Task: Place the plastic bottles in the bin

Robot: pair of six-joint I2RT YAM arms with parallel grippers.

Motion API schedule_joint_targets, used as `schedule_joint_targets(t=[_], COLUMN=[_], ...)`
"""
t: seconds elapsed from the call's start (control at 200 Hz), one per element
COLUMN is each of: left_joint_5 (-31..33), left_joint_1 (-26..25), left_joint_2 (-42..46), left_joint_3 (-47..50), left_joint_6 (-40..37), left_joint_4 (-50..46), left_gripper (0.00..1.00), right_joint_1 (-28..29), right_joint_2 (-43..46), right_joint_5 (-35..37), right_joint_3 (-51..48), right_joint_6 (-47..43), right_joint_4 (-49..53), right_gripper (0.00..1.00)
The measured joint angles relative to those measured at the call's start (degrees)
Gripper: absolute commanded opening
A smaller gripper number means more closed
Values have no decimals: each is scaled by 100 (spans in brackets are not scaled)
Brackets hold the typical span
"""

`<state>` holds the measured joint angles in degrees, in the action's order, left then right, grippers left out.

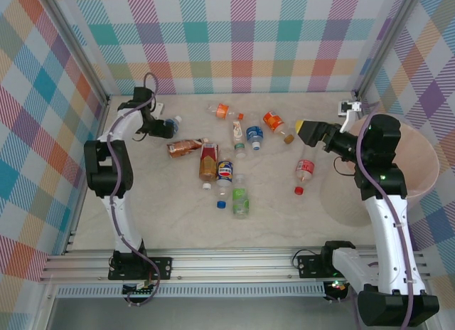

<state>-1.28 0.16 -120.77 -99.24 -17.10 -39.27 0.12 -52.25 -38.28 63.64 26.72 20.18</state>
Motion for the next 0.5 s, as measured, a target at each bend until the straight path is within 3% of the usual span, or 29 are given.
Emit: schedule_joint_targets(t=[0.185,0.5], left_joint_5=[-87,-114], left_joint_1=[0,0], left_joint_2=[-599,-713], left_joint_3=[-435,-442], left_joint_6=[-249,-350], left_joint_4=[-116,-96], left_gripper=[86,66], right_joint_1=[133,450], right_joint_2=[-2,-166], right_joint_5=[83,229], right_joint_3=[-17,-70], right_joint_6=[-125,-328], right_joint_4=[-2,0], right_gripper=[100,100])
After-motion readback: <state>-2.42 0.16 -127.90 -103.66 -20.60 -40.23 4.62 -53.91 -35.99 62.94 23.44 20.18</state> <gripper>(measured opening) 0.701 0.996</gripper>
